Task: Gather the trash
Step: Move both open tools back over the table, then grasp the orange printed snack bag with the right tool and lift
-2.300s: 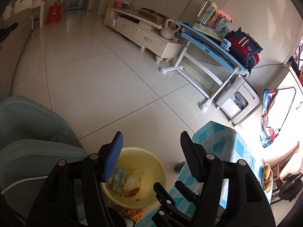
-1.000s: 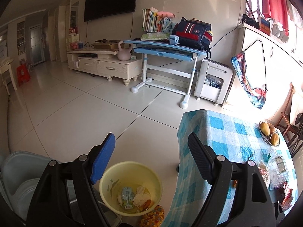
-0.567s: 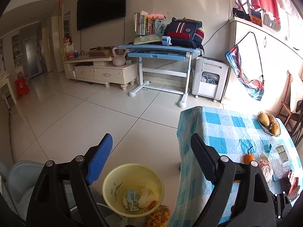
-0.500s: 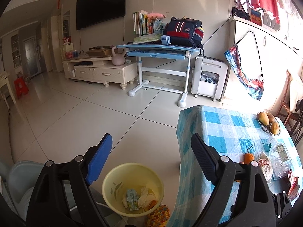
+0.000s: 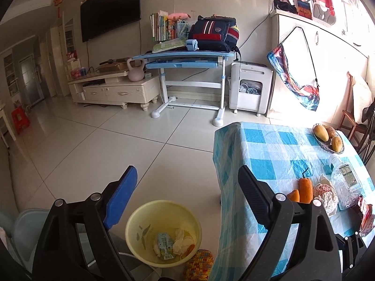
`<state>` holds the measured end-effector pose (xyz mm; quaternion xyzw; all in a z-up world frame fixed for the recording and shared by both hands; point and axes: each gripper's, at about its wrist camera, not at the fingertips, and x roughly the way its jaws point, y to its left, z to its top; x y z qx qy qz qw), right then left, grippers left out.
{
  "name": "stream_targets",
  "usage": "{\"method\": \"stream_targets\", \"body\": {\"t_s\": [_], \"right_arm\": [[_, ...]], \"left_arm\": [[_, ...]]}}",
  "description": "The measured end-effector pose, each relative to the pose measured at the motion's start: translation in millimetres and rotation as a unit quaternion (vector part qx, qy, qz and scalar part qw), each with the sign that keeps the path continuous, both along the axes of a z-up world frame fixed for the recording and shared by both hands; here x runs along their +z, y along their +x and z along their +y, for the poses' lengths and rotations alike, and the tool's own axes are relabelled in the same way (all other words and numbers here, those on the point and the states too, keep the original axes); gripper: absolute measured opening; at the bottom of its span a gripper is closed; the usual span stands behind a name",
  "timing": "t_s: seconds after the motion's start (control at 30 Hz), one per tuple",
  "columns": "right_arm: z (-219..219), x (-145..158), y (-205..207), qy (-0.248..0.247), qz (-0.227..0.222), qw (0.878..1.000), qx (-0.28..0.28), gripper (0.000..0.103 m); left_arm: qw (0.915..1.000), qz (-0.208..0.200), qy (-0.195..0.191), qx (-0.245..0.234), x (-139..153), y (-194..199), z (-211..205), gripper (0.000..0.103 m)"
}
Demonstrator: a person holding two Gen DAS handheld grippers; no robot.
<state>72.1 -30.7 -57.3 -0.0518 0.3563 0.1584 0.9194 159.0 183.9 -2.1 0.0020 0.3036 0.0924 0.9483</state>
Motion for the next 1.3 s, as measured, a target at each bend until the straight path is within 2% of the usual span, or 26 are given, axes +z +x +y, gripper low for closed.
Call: {"method": "stream_targets", "body": {"t_s": [0.43,0.7,0.87,1.07,1.23,1.3], "right_arm": [[-51.6,15.5,0.1,-0.017,-0.002,0.999,-0.033,0.079],[-77.7,25.0,-1.3,-0.031,0.001,0.998,-0.049,0.079],[-108.4,34.1,2.6,-0.055,0.001,0.996,-0.064,0.079],[-148.5,34.2,2.9,-0.065,0.011,0.995,-0.080,0.079],[-172.8,28.8,3.5,-0.031,0.019,0.995,-0.094,0.079],[-175.2,22.5,6.6,-0.024,0.030,0.995,-0.095,0.079]], "left_arm": [[0.9987,0.023,0.022,-0.039,-8.5,1.9,-18.8,0.085],[0.9946,0.047,-0.002,-0.092,-17.1,0.5,-38.2,0.085],[0.9899,0.064,-0.017,-0.126,-23.8,-1.0,-55.2,0.085],[0.9790,0.096,-0.029,-0.177,-37.9,-4.7,-92.3,0.085],[0.9706,0.121,0.008,-0.208,-55.7,-3.9,-135.6,0.085],[0.9669,0.137,0.004,-0.215,-63.9,-0.3,-147.5,0.085]]}}
